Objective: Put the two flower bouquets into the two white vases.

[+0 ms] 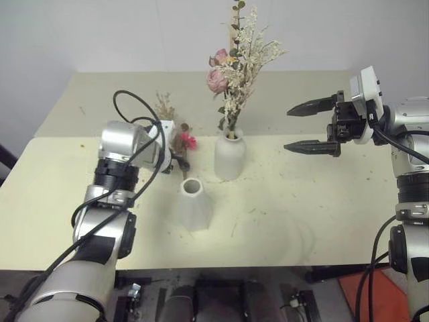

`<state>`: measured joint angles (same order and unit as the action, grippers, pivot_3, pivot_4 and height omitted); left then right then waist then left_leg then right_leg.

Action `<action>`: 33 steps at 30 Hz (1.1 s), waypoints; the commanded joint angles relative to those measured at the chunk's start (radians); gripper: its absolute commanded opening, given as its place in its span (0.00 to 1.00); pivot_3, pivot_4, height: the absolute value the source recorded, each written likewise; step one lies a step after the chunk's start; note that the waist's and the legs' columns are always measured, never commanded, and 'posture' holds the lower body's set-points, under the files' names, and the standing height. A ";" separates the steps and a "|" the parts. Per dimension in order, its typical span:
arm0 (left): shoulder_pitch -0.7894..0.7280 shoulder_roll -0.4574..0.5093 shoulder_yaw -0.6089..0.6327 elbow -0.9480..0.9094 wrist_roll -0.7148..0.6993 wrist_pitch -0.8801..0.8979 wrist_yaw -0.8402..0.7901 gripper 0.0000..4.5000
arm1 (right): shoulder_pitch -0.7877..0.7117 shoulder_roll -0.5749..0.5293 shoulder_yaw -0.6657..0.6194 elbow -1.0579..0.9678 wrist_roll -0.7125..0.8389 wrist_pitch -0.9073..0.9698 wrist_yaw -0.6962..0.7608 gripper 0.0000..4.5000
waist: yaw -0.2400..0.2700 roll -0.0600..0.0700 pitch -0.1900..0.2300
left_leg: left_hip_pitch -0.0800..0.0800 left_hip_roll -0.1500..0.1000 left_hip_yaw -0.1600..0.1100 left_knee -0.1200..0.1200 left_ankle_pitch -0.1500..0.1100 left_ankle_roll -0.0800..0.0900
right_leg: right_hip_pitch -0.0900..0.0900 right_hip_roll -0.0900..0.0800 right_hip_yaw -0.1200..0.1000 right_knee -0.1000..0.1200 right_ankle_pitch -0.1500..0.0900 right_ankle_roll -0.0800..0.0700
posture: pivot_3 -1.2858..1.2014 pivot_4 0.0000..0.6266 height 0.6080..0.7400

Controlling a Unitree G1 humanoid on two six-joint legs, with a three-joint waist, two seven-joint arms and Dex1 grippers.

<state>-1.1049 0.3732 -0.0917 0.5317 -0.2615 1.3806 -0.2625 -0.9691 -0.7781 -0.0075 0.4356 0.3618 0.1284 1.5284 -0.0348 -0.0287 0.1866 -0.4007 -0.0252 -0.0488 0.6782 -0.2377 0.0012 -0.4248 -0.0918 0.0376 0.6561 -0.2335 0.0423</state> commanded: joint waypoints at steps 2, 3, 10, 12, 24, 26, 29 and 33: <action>-0.049 -0.010 -0.001 0.077 0.052 -0.078 0.003 0.80 | 0.012 -0.028 -0.036 -0.072 0.031 0.006 0.011 1.00 | 0.000 0.000 0.000 | 0.000 0.000 0.000 0.000 0.000 0.000 | 0.000 0.000 0.000 0.000 0.000 0.000 | 0.52 0.24 1.00; -0.051 -0.012 0.007 0.100 0.056 -0.088 0.003 0.73 | 0.016 -0.031 -0.038 -0.077 0.033 0.008 0.011 1.00 | -0.001 0.000 0.000 | 0.000 0.000 0.000 0.000 0.000 0.000 | 0.000 0.000 0.000 0.000 0.000 0.000 | 0.52 0.24 1.00; -0.034 -0.017 0.050 0.127 0.084 -0.121 0.024 0.24 | 0.028 -0.042 -0.038 -0.093 0.040 0.016 0.009 1.00 | -0.001 0.000 0.000 | 0.002 0.000 0.000 0.000 0.000 0.000 | 0.001 0.000 0.000 0.001 0.000 0.000 | 0.52 0.24 1.00; -0.018 -0.010 0.080 0.082 0.086 -0.123 0.042 0.09 | 0.030 -0.043 -0.039 -0.096 0.041 0.018 0.009 1.00 | -0.001 0.000 0.000 | 0.001 0.000 0.000 0.000 0.000 0.000 | 0.001 0.000 0.000 0.001 0.000 0.000 | 0.52 0.24 1.00; 0.195 0.215 0.402 -0.625 -0.189 -0.021 -0.155 0.00 | 0.086 -0.066 -0.042 -0.106 0.064 0.046 0.030 1.00 | -0.004 0.000 0.000 | -0.002 0.002 0.000 -0.001 0.000 0.000 | -0.003 0.000 0.000 0.001 0.000 0.000 | 0.52 0.24 1.00; 0.177 0.241 0.461 -0.713 -0.277 0.067 -0.201 0.00 | 0.096 -0.070 -0.044 -0.108 0.071 0.053 0.034 1.00 | 0.000 0.000 0.000 | -0.002 0.002 0.000 0.000 0.000 0.000 | -0.002 0.000 0.000 0.000 0.000 0.000 | 0.52 0.24 1.00; 0.149 0.257 0.539 -0.829 -0.397 0.117 -0.261 0.00 | 0.107 -0.068 -0.047 -0.114 0.089 0.064 0.039 1.00 | 0.006 0.000 0.000 | 0.000 0.002 0.000 0.000 0.000 0.000 | 0.000 0.000 -0.001 0.000 0.000 0.000 | 0.52 0.24 1.00; 0.147 0.226 0.619 -0.933 -0.536 0.071 -0.316 0.00 | 0.120 -0.063 -0.043 -0.121 0.104 0.073 0.055 1.00 | 0.005 0.000 0.000 | 0.000 0.003 0.000 0.000 0.000 0.000 | 0.001 0.000 -0.001 -0.001 0.000 0.000 | 0.52 0.24 1.00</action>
<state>-0.9490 0.6048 0.4888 -0.3421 -0.7332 1.4855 -0.5478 -0.8449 -0.8301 -0.0188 0.3465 0.4368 0.1865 1.5469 -0.0297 -0.0288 0.1867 -0.3997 -0.0225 -0.0491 0.6780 -0.2377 0.0009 -0.4240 -0.0917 0.0372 0.6557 -0.2333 0.0422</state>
